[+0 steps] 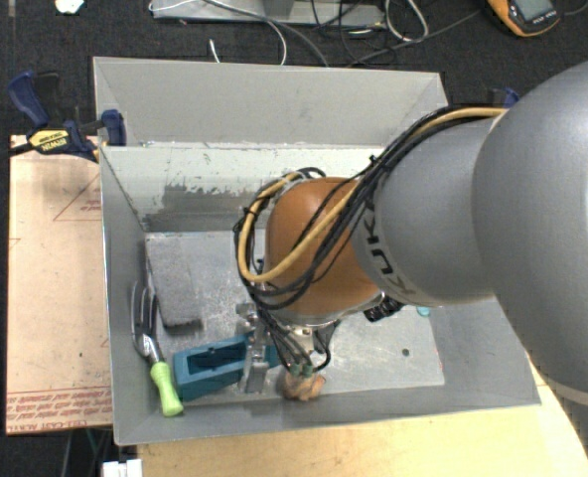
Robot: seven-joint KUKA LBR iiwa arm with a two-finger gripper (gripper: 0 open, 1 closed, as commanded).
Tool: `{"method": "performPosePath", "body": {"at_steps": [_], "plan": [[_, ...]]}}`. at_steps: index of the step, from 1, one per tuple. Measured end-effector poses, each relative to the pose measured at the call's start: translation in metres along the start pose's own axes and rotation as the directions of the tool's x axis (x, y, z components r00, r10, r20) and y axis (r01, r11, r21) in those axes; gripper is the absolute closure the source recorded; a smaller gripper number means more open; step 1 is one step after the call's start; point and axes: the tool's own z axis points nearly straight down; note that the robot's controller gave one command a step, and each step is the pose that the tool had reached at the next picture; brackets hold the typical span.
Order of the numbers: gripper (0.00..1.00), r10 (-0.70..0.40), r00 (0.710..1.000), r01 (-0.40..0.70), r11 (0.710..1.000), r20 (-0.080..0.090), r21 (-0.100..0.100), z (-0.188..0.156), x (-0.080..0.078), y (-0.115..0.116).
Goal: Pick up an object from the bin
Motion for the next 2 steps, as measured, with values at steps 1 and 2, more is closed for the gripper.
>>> {"method": "performPosePath", "body": {"at_steps": [1, 2], "plan": [[1.0, 0.001, 1.0, -0.001, 1.0, -0.001, 0.0, -0.039, 0.0, 0.0], [1.0, 0.001, 1.0, -0.001, 1.0, -0.005, 0.002, -0.077, 0.001, 0.0]]}}
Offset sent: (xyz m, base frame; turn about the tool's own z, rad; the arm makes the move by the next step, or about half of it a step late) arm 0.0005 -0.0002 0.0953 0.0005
